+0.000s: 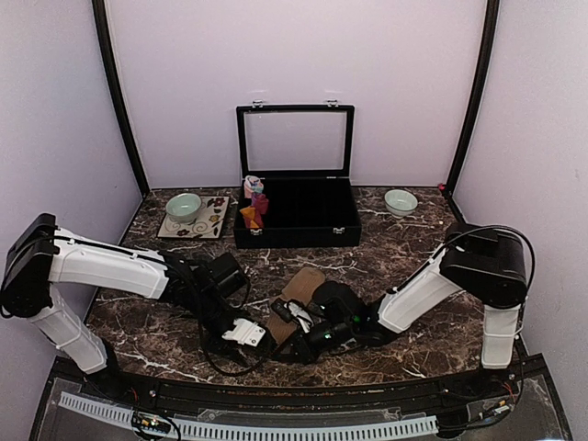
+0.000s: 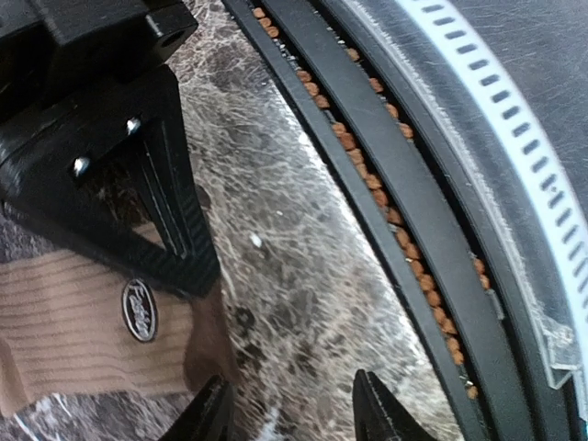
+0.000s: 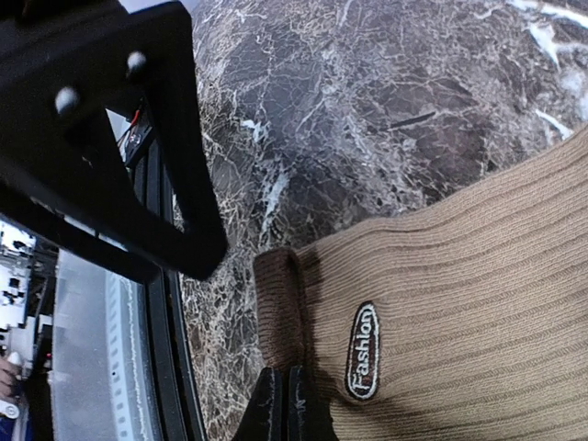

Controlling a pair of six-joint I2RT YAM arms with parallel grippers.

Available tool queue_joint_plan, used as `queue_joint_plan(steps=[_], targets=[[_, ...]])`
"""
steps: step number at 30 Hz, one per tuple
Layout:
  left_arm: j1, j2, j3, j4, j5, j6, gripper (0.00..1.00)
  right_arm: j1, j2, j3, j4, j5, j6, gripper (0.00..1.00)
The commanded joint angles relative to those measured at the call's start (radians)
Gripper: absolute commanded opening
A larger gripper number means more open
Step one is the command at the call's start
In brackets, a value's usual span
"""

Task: Roll the socks
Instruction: Roll the sock at the center of the board.

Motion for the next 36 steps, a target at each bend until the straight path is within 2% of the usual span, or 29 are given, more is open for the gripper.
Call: queue_joint_plan(steps=[1,5,11,16,19,23,25,26,28,30,31,33,36], targets=[[-0.046,0.043,0.032,0.063,-0.093,0.012,0.46,-0.037,0.116,-0.058,-0.327,-0.001,0.074,0.0],[-0.053,0.065,0.03,0.122,-0.167,-0.007,0.45,-0.049,0.115,-0.046,-0.351,-0.006,0.065,0.0],[-0.059,0.131,0.064,0.106,-0.205,-0.047,0.41,-0.065,0.117,-0.052,-0.331,-0.018,0.078,0.0],[-0.061,0.158,0.068,0.115,-0.204,-0.069,0.25,-0.069,0.112,-0.056,-0.312,-0.013,0.092,0.0],[-0.061,0.172,0.072,0.119,-0.201,-0.089,0.06,-0.069,0.107,-0.054,-0.305,-0.001,0.094,0.0],[-0.061,0.186,0.079,0.117,-0.207,-0.101,0.02,-0.069,0.098,-0.052,-0.287,-0.004,0.108,0.0],[-0.061,0.177,0.078,0.125,-0.215,-0.105,0.08,-0.069,0.096,-0.055,-0.282,-0.004,0.112,0.0],[-0.061,0.169,0.078,0.131,-0.222,-0.11,0.23,-0.069,0.097,-0.054,-0.281,-0.005,0.112,0.0],[-0.061,0.146,0.083,0.137,-0.236,-0.123,0.41,-0.069,0.102,-0.055,-0.284,-0.006,0.112,0.0],[-0.061,0.113,0.09,0.121,-0.228,-0.125,0.66,-0.069,0.107,-0.059,-0.28,-0.006,0.115,0.0],[-0.061,0.098,0.091,0.111,-0.219,-0.123,0.69,-0.069,0.105,-0.062,-0.279,-0.007,0.115,0.0],[-0.062,0.082,0.097,0.081,-0.193,-0.119,0.68,-0.069,0.104,-0.065,-0.279,-0.005,0.115,0.0],[-0.066,0.084,0.102,0.054,-0.159,-0.127,0.56,-0.069,0.106,-0.065,-0.277,-0.005,0.117,0.0]])
